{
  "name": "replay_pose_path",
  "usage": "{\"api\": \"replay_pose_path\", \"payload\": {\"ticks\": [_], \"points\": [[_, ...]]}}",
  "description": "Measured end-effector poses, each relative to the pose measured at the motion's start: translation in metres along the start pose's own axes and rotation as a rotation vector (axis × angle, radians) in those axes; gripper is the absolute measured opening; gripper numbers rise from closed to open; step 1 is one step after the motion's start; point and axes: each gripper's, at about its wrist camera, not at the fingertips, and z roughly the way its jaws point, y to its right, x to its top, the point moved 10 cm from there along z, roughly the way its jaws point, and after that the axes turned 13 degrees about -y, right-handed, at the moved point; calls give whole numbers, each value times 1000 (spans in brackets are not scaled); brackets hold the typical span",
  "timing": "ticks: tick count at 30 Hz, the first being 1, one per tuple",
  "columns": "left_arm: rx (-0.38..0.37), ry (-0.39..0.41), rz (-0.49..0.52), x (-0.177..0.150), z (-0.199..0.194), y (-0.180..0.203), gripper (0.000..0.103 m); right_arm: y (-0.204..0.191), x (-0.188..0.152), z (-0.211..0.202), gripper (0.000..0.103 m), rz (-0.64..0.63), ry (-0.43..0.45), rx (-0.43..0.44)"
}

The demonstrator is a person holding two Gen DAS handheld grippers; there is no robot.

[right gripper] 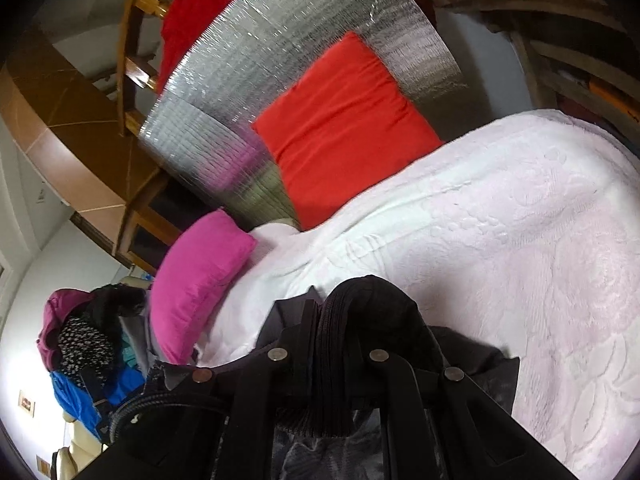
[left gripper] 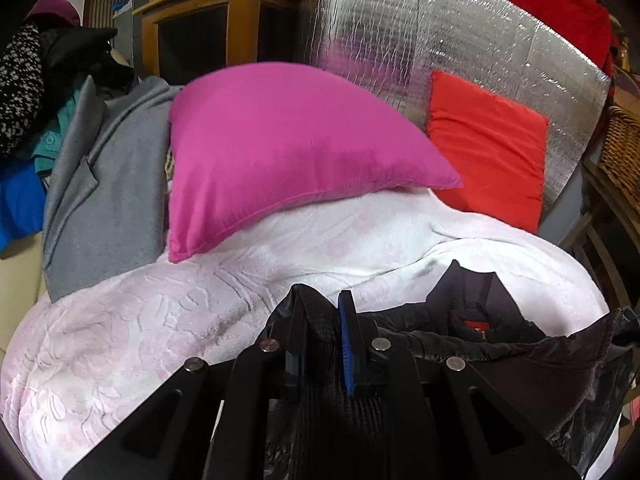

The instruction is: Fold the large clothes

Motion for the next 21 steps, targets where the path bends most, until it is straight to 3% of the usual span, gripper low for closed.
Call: {"api": "replay_pose_path", "payload": {"ticks": [21], "points": [[80,-129,35,0,91,3,15,66,8,87,9,82,-81,-142]]}}
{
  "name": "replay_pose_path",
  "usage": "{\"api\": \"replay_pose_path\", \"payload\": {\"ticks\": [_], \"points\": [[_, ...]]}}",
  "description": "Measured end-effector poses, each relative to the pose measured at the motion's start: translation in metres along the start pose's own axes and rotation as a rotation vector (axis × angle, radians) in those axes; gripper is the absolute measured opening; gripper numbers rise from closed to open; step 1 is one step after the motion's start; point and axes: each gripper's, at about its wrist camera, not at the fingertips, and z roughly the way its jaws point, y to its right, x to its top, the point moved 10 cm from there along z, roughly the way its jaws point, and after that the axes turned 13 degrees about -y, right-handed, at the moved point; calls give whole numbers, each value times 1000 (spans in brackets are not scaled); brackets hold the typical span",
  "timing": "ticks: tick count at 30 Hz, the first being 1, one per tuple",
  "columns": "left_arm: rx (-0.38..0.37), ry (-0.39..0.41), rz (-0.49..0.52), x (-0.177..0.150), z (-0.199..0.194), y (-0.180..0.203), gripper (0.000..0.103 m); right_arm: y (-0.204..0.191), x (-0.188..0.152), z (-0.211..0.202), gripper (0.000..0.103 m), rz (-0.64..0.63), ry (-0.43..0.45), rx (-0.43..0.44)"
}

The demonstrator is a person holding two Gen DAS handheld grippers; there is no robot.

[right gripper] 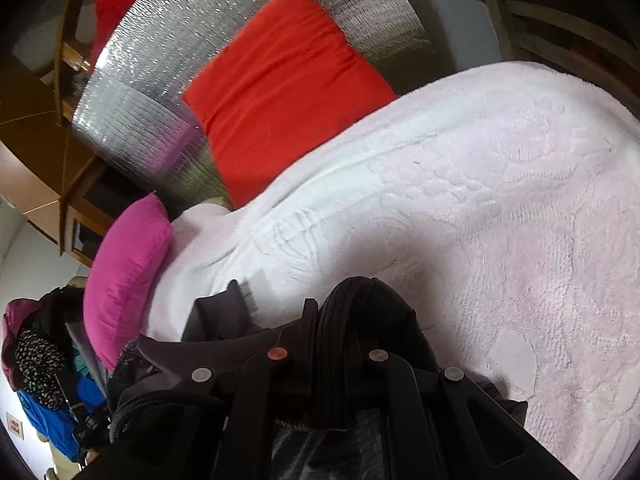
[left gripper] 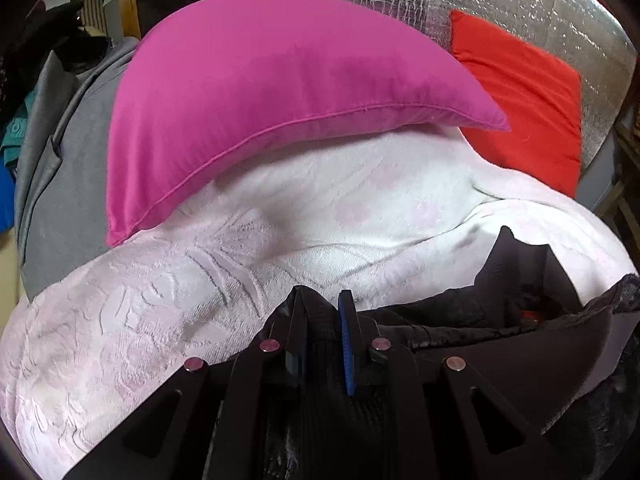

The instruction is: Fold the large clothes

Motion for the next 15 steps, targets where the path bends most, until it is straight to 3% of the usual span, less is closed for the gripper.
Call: {"api": "replay_pose_path", "payload": {"ticks": [15], "points": [[-1,-36,-11,4,23,0,16,14,0,22,10,20,-24,-40]]}}
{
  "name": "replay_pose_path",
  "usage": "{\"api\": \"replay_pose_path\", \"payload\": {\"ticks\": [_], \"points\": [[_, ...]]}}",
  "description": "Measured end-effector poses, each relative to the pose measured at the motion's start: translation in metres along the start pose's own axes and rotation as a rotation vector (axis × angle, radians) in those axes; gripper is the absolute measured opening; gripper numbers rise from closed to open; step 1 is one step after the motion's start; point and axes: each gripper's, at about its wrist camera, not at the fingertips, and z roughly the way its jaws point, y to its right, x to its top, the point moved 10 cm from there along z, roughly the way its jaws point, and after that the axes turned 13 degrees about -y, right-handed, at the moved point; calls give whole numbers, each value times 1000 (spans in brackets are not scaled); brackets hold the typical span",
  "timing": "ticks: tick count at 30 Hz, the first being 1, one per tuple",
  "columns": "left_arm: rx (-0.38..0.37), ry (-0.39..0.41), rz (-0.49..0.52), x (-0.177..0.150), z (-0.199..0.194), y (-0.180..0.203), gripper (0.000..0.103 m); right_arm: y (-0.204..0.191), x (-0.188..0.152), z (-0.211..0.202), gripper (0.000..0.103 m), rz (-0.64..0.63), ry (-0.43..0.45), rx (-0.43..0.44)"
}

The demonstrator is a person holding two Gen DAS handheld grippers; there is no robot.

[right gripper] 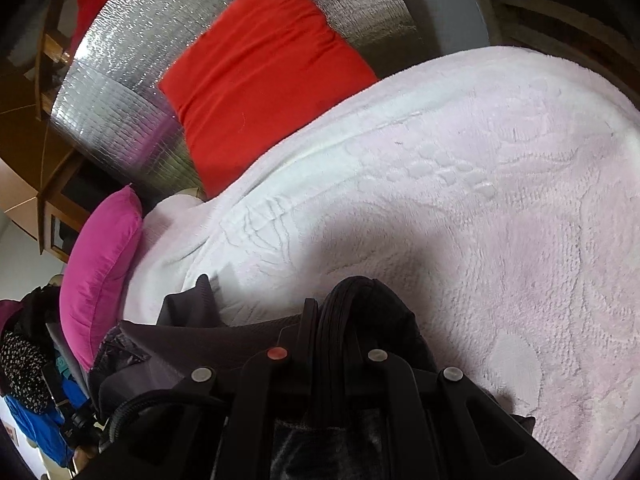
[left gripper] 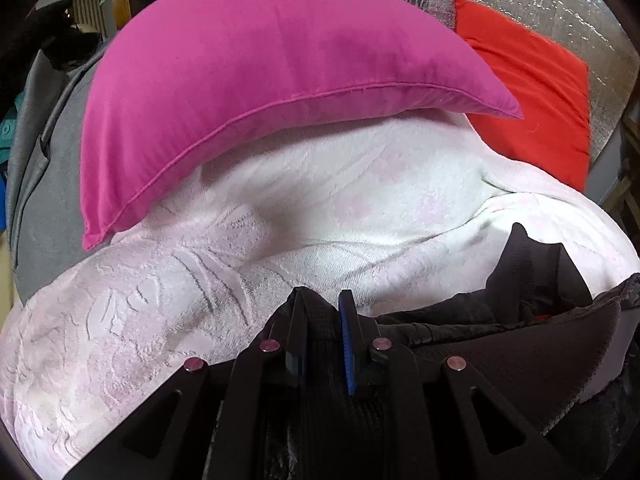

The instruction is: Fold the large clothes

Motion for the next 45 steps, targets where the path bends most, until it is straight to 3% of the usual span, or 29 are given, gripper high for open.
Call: {"api": "replay_pose_path", "payload": {"ticks": [7,10,11,12,13,14,15,19,25,34,38,40,42,43,44,45], "points": [[-66,10,-46,4,2,-3,21,1,1,-1,12,38,-16,49],[-125,10,-75,7,-2,-4,28,0,3,-3,18,72,-21,101],[-131,19,-84,8,-4,-5,35,-1,5,-7,27,81,-15,130],[-128,46,-94,11,-10,-9,40,-3,6,-9,48,84,-9,148],[-123,69,-101,14,-15,-11,51,-6,8,-15,60,87,9,172],[-118,102,-114,18,-23,-15,59,-8,11,-23,78,90,39,178],[-114,128,-128,21,-30,-20,64,-9,13,-29,80,87,59,168],[-114,168,-146,25,-48,-34,67,-15,16,-53,80,53,91,151],[-115,145,-54,10,-46,-42,71,3,1,-66,80,-19,64,52],[-137,30,206,-7,-9,0,71,8,-12,-31,80,-247,-52,-129],[-125,19,249,4,0,14,71,-3,-5,-13,80,-298,-83,-116],[-137,-25,265,4,11,22,71,-2,-8,-2,77,-301,-125,-115],[-114,-50,286,1,19,27,66,0,-13,7,52,-308,-164,-118],[-96,-45,293,0,22,28,56,1,-15,8,48,-314,-163,-127],[-85,-50,294,-1,25,28,31,1,-17,8,35,-321,-166,-124],[-76,-58,286,-1,27,29,24,0,-17,6,24,-330,-160,-136]]}}
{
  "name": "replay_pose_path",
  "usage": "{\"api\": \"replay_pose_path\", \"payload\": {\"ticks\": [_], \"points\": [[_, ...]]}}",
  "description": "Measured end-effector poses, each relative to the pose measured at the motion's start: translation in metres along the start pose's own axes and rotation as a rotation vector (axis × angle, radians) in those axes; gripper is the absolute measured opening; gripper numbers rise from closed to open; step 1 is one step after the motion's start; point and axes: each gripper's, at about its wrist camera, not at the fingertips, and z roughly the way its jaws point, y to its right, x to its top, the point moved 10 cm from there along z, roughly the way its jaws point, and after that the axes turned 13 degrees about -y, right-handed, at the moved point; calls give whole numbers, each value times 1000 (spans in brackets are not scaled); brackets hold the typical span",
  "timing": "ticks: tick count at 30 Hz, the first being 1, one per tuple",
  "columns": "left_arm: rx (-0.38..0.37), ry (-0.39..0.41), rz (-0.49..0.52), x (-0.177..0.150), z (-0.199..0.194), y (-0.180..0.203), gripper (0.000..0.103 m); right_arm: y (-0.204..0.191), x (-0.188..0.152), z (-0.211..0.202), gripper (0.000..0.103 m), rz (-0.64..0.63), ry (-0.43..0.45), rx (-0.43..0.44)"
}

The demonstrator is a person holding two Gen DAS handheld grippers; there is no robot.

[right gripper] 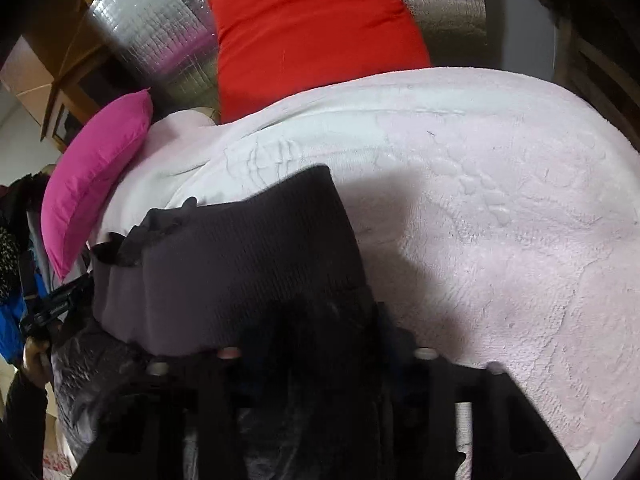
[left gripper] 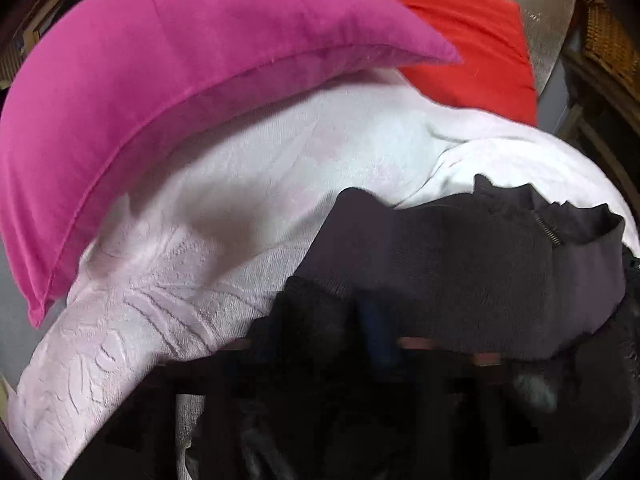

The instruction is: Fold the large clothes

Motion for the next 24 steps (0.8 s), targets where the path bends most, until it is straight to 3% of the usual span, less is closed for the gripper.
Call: {"api": "replay_pose_path", "payload": {"ticks": [2,5,7,9,12,16,19,22,24], "points": [[22,27,-6,2,-4,-2,19,-2,2,-9,18,-17,29,-49],[70,119,-41,5,-26,-10,17,-14,13,-42,15,-35,144,-90],[90,132,-79,7,-22,-19,17,-12,21,-55,15,-17,213,-128],[71,-5,-143,-2,15,-28,18,9,21,-33,15,60,166,-151],[126,5,-129,-1,19,-26,18,22,8,3,14,95,112,-194],[176,4,-106,-2,18,-21,20,24,8,-1,15,120,122,-196],[195,11,-100,-1,14,-17,28,26,5,0,17,136,106,-223],[186,73,-74,1,-10,-12,41,24,5,-11,29,142,130,-231],[217,130,-84,0,-35,-14,47,22,3,-22,47,150,148,-252]]}}
